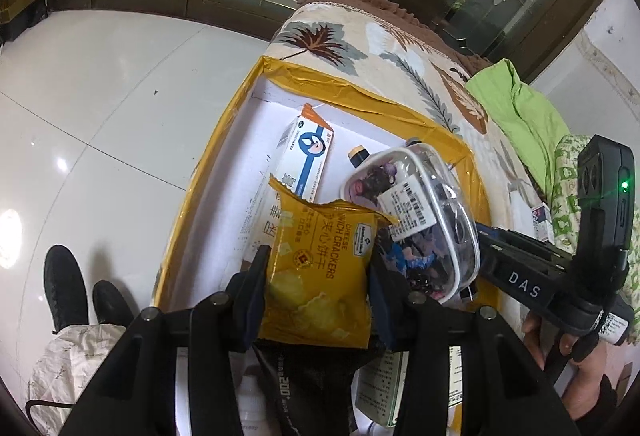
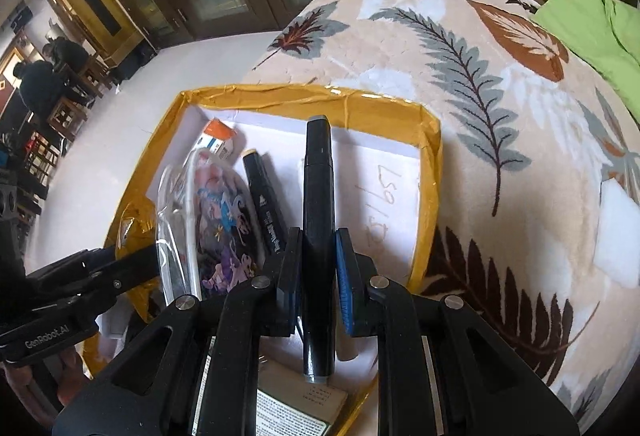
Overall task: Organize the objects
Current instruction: 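Lower the cracker packet into the tray and open the left tool, then grasp the blue-and-white medicine box with the right tool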
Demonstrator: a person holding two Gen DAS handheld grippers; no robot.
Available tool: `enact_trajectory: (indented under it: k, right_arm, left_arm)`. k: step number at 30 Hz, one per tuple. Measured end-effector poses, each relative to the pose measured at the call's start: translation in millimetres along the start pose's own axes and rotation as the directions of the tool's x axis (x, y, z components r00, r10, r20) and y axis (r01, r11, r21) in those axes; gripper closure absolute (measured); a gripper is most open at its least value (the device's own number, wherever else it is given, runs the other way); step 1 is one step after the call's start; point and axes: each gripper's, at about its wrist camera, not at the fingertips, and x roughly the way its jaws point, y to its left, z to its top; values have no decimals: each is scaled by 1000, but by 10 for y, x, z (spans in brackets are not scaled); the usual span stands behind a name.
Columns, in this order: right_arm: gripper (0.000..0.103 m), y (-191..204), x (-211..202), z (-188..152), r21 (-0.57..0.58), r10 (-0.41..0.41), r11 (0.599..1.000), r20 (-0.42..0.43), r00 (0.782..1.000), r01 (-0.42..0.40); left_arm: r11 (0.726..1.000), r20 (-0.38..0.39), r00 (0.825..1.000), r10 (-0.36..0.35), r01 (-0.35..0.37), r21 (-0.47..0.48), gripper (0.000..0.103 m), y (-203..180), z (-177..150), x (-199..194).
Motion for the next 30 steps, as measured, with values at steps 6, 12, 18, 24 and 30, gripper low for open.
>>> enact_trajectory:
  k: [6,12,18,24,30]
  right_arm:
    - [84,23,-61,-36,32,-30,999,6,1000,30]
    - [64,-80,-419,-178,103,78,991,58,995,-84]
    - [64,-373,-995,-556,124,202,968,146,969,-220]
    - [64,-904,-1394,-863,126,138,979,156,978,-158]
    - [64,-1545,-1774,-908,113,14,993,176,984,-35]
  left_arm:
    - [997,14,998,-65,66,-35,42,34,-29,-71]
    - [1000,223,974,-24,27,-10,26,-78,-94,-603]
    - [998,277,959,-58,48,46,26,-505,-300,-1001]
    - [984,266,961,-79,32,176,26,-1299,-571,-945]
    - [973,215,970,-111,62,223,26,-1819,-619,-717]
